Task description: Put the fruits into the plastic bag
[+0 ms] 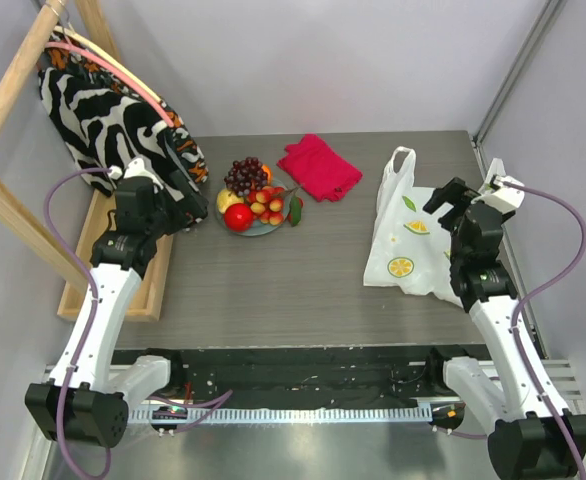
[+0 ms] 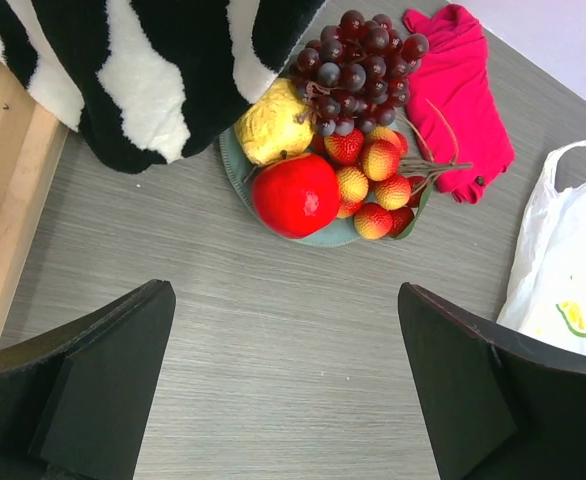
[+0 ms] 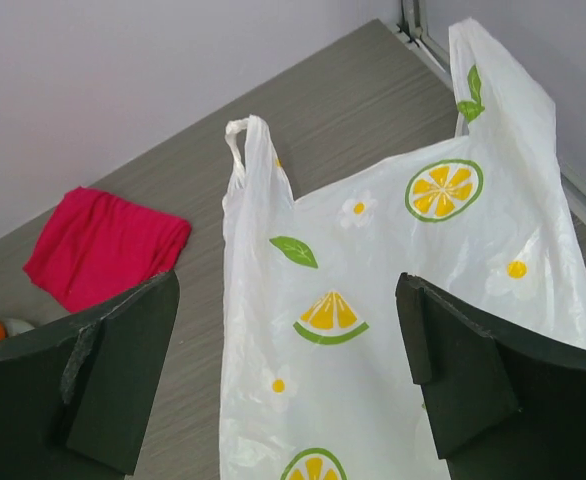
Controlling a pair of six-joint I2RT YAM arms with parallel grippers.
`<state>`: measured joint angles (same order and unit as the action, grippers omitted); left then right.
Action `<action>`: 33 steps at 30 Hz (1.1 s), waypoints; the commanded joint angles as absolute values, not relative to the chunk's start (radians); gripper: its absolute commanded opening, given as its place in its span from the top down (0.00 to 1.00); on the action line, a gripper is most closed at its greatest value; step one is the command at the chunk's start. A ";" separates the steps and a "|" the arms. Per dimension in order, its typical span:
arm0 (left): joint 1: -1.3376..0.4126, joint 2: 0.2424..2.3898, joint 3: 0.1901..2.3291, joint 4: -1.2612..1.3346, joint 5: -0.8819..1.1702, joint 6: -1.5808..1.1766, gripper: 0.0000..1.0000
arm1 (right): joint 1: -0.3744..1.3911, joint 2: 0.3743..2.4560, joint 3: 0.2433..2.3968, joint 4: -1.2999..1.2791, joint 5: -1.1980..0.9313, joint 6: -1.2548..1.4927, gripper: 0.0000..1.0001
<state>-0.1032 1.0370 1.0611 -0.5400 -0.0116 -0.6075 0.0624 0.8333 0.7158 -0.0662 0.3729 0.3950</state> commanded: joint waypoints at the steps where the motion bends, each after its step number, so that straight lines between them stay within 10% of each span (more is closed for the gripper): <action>1: -0.100 1.034 1.103 -0.538 -0.021 -0.626 0.00 | 0.063 0.799 0.772 -0.037 0.371 0.339 0.00; 20: -0.100 0.945 0.979 -0.453 0.100 -0.627 0.00 | 0.090 1.075 0.986 -0.305 0.109 0.223 0.22; 33: -0.100 0.864 0.899 -0.492 0.172 -0.632 0.00 | 0.353 1.551 1.190 -0.620 0.474 0.298 0.20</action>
